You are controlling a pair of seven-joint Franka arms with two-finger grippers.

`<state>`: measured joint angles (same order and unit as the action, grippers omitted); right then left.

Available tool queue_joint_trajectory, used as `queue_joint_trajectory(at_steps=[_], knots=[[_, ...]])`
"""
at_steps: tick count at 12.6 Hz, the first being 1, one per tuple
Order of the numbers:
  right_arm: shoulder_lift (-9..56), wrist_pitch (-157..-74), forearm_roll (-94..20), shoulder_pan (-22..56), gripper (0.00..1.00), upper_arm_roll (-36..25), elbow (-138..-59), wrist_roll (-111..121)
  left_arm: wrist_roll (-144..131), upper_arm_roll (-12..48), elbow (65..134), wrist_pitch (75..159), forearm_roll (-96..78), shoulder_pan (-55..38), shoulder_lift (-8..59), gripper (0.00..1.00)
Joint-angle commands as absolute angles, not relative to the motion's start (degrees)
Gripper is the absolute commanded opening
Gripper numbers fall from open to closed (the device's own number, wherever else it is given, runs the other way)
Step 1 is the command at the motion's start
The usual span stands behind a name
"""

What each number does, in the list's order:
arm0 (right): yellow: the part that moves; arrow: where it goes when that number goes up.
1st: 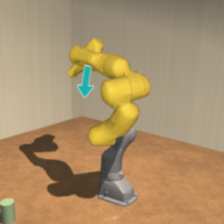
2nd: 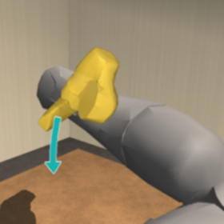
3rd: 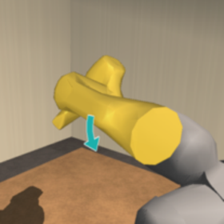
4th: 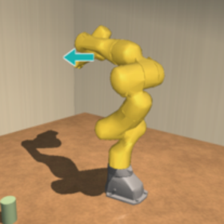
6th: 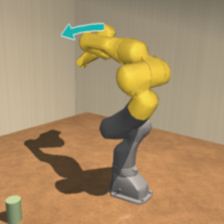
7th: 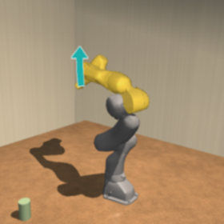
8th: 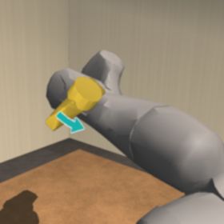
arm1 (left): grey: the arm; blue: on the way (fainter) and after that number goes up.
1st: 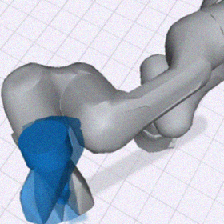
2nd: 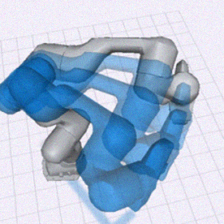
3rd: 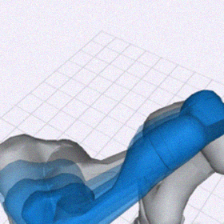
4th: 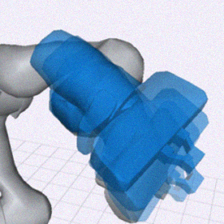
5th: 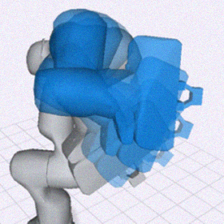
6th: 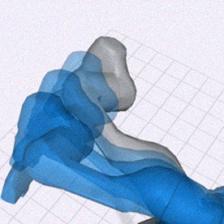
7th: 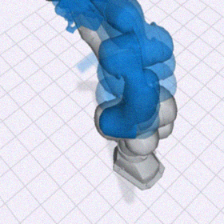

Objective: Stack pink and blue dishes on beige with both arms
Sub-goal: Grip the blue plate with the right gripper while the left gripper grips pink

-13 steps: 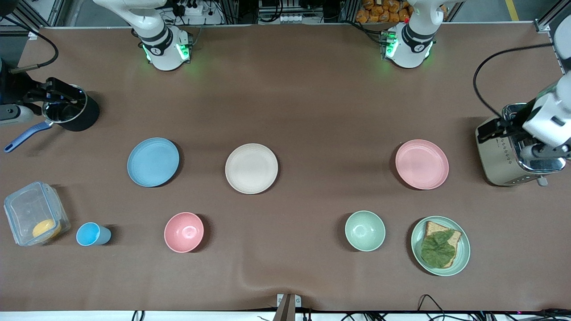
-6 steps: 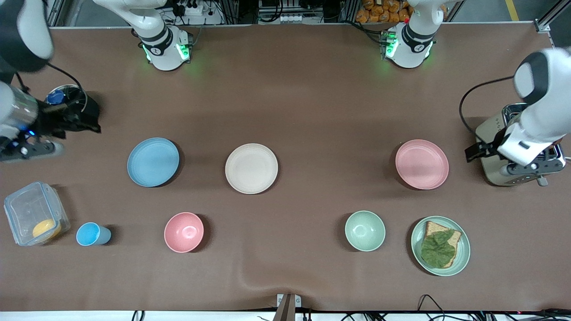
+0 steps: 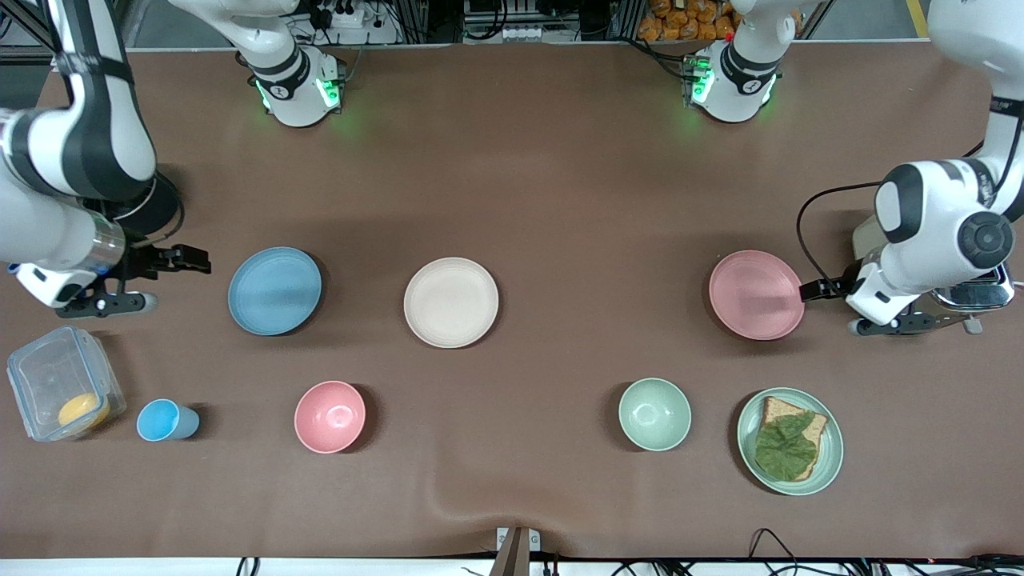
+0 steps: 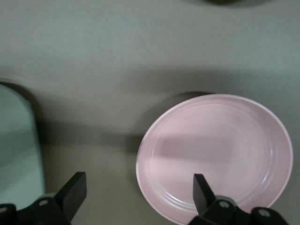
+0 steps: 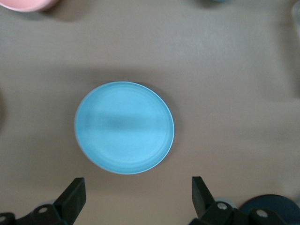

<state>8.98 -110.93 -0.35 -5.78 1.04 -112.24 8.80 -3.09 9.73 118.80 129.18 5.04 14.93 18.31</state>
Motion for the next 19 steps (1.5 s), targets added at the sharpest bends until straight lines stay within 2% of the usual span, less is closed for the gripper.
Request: queue_joint_trajectory(at_steps=[1, 4, 6, 8, 10, 12, 13, 14, 19], knots=[[12.0, -118.4, -0.4, -8.3, 1.00, 1.6, -117.0, 9.0, -2.6, 10.2, 118.3, 129.0, 6.2, 15.4, 21.0, 1.00], [17.8, -121.9, -0.4, -8.7, 1.00, 1.7, -117.2, 8.9, -2.4, 10.1, 118.0, 130.1, 6.2, 15.5, 24.3, 1.00], [22.0, -125.2, -0.8, -10.1, 0.98, 1.7, -117.2, 8.9, -2.4, 10.0, 118.0, 131.1, 6.9, 15.4, 25.7, 0.96], [23.9, -125.7, -0.9, -11.0, 0.90, 1.8, -117.2, 8.9, -2.4, 10.0, 117.7, 131.2, 7.6, 15.4, 26.4, 0.88], [25.0, -125.6, -1.1, -11.0, 0.74, 1.8, -117.2, 8.7, -2.4, 9.9, 117.5, 131.2, 7.6, 15.4, 26.9, 0.79], [25.8, -125.6, -1.2, -11.2, 0.51, 1.8, -117.1, 8.9, -2.5, 9.8, 117.0, 131.2, 8.7, 15.5, 27.3, 0.60], [25.9, -125.5, -1.2, -11.2, 0.36, 1.8, -117.0, 8.9, -2.5, 9.8, 117.0, 131.2, 8.8, 15.5, 27.3, 0.51], [26.3, -125.6, -1.2, -11.2, 0.27, 1.8, -116.9, 8.9, -2.5, 9.8, 116.9, 131.2, 8.8, 15.5, 27.8, 0.40], [27.9, -125.8, -1.9, -11.6, 0.24, 1.8, -116.5, 9.4, -2.8, 9.9, 116.6, 131.2, 8.8, 15.5, 28.0, 0.00]])
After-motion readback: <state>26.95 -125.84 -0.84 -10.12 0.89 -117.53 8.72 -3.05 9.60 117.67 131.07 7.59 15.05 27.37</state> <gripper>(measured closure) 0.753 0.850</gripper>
